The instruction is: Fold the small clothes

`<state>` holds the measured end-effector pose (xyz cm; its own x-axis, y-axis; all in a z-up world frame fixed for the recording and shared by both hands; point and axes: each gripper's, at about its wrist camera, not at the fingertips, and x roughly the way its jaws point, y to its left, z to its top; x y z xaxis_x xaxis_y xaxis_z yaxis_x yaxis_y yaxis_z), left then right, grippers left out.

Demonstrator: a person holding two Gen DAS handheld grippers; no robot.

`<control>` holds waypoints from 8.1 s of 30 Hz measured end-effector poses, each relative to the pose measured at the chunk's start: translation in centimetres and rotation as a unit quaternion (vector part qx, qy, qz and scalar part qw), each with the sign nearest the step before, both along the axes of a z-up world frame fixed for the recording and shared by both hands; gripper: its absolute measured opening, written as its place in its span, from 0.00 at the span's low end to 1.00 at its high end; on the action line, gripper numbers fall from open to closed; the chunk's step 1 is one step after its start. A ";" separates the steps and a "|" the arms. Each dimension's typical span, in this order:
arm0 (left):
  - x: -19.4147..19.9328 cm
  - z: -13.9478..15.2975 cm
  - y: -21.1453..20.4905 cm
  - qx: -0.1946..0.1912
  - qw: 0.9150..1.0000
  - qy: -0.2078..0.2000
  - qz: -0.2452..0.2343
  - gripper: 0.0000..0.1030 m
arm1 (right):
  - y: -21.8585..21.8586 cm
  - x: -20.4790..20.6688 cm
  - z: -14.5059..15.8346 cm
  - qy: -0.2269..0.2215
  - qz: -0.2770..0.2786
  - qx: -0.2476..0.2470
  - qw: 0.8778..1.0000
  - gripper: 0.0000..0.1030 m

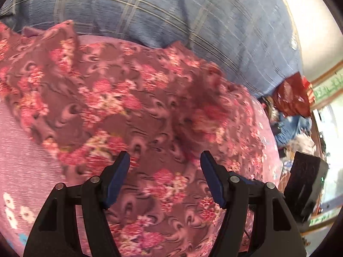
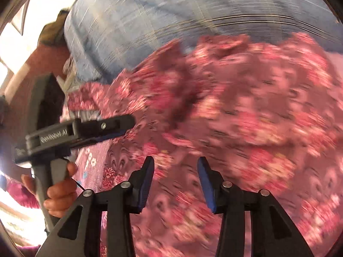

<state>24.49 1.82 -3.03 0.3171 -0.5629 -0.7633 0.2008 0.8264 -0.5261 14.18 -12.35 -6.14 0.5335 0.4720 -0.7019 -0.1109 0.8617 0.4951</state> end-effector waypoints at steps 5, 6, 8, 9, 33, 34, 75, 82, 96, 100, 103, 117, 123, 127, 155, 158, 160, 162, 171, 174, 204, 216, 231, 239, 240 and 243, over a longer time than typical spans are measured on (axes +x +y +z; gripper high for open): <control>-0.2 0.4 -1.4 0.012 0.999 -0.038 0.010 0.81 | -6.7 -2.4 -1.1 0.015 -0.084 0.040 0.996 0.47; 0.0 0.3 -1.8 0.012 0.999 -0.040 0.009 0.81 | -7.7 -2.8 -1.4 0.018 -0.097 0.047 0.994 0.47; 0.8 -0.1 -2.6 0.009 0.999 -0.039 0.010 0.81 | -9.4 -3.3 -1.8 0.021 -0.119 0.061 0.991 0.47; 1.2 -0.4 -2.8 0.009 0.999 -0.037 0.016 0.81 | -10.6 -3.6 -2.0 0.020 -0.134 0.072 0.988 0.47; 0.8 -1.9 0.2 0.054 0.993 -0.016 0.101 0.07 | -20.9 -4.5 -4.4 0.053 -0.333 0.165 0.927 0.07; 0.6 -1.6 0.3 0.048 0.993 -0.023 0.102 0.07 | -20.6 -5.2 -3.9 0.053 -0.333 0.160 0.928 0.10; 1.1 -1.0 1.7 0.083 0.990 -0.030 0.107 0.44 | -9.4 1.2 0.8 -0.079 -0.199 -0.085 0.973 0.27; 1.7 1.1 8.9 0.069 0.978 -0.021 0.195 0.46 | -3.3 2.6 -1.3 -0.049 -0.125 -0.102 0.986 0.37; 4.4 3.7 29.5 0.130 0.909 0.005 0.396 0.59 | -1.0 3.0 -1.5 -0.100 -0.092 -0.147 0.980 0.67; 6.7 3.6 31.4 0.105 0.915 0.011 0.389 0.60 | -1.3 3.2 -1.7 -0.102 -0.089 -0.130 0.982 0.69; 8.3 3.3 31.8 0.088 0.915 0.022 0.394 0.59 | -1.4 3.3 -1.7 -0.103 -0.087 -0.125 0.983 0.71; 4.6 7.2 30.5 0.060 0.933 -0.008 0.356 0.06 | -2.3 3.3 -1.8 -0.109 -0.083 -0.084 0.987 0.74; 1.0 11.2 23.4 0.071 0.953 -0.059 0.288 0.06 | -2.3 3.2 -1.7 -0.109 -0.083 -0.082 0.987 0.74; -1.2 13.6 17.2 0.068 0.968 -0.089 0.223 0.06 | -2.5 3.1 -1.7 -0.110 -0.083 -0.076 0.987 0.74; -1.6 2.4 3.1 -0.074 0.991 -0.004 0.109 0.60 | -3.8 2.9 -2.0 -0.115 -0.083 -0.026 0.990 0.75; -3.0 2.3 6.3 -0.070 0.986 -0.035 0.149 0.63 | -3.6 3.1 -1.5 -0.102 -0.085 -0.032 0.991 0.74; -2.6 2.0 7.4 -0.062 0.985 -0.042 0.158 0.63 | -3.1 2.7 -0.7 -0.093 -0.081 -0.019 0.992 0.76; -1.8 1.4 8.2 -0.063 0.982 -0.029 0.173 0.63 | -2.2 2.0 0.2 -0.103 -0.063 0.019 0.993 0.76; -1.3 0.2 8.1 -0.076 0.982 -0.008 0.172 0.63 | 3.5 4.6 0.1 -0.074 -0.055 0.043 0.995 0.83; -1.4 0.2 7.9 -0.077 0.983 -0.008 0.166 0.63 | 3.0 5.7 0.0 -0.055 -0.068 0.044 0.995 0.05; -1.9 -2.1 6.5 -0.052 0.980 0.061 0.180 0.03 | -18.9 0.7 1.2 -0.016 -0.301 -0.011 0.953 0.08; -0.3 -3.4 7.0 -0.077 0.973 0.058 0.211 0.03 | -0.7 13.6 8.7 -0.083 0.003 -0.052 0.995 0.43; -0.9 -3.4 7.4 -0.086 0.973 0.072 0.200 0.03 | 13.6 22.5 2.7 -0.013 0.231 -0.133 0.964 0.02; -1.3 -3.4 7.8 -0.079 0.974 0.075 0.197 0.03 | 14.4 23.5 1.9 -0.034 0.173 -0.195 0.965 0.02; -1.5 -3.3 7.8 -0.078 0.975 0.074 0.194 0.03 | 14.6 23.4 1.5 -0.030 0.175 -0.209 0.962 0.02; -2.3 -2.2 7.2 -0.078 0.981 0.059 0.171 0.04 | 14.0 22.2 2.6 -0.037 0.160 -0.188 0.969 0.08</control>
